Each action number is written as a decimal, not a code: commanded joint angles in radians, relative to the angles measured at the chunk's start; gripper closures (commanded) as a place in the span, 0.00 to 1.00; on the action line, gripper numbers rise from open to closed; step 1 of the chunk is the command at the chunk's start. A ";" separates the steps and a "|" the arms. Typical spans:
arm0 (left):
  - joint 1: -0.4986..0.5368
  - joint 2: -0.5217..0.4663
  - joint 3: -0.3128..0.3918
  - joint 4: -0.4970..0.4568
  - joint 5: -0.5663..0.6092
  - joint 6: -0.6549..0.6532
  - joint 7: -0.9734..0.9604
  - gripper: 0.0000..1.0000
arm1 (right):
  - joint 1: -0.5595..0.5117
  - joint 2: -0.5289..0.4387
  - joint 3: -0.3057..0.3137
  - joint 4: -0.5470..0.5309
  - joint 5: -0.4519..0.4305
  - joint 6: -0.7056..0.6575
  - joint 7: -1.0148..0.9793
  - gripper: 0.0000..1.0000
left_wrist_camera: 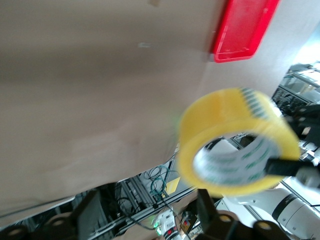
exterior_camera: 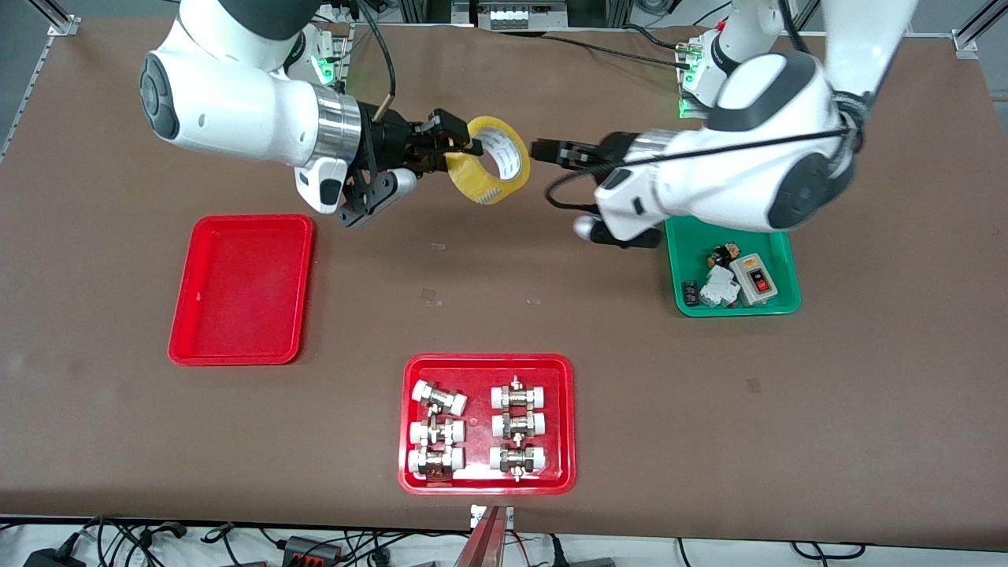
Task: Left arm passes tape to right arm into tray
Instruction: 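Open the left gripper and withdraw while the right gripper holds the tape, then lower the tape into the empty red tray with the right gripper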
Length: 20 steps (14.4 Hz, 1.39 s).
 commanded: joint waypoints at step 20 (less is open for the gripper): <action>0.011 -0.395 0.391 -0.137 0.625 -0.081 0.722 0.00 | -0.819 0.475 -0.017 -0.023 -0.107 -0.248 -0.596 0.58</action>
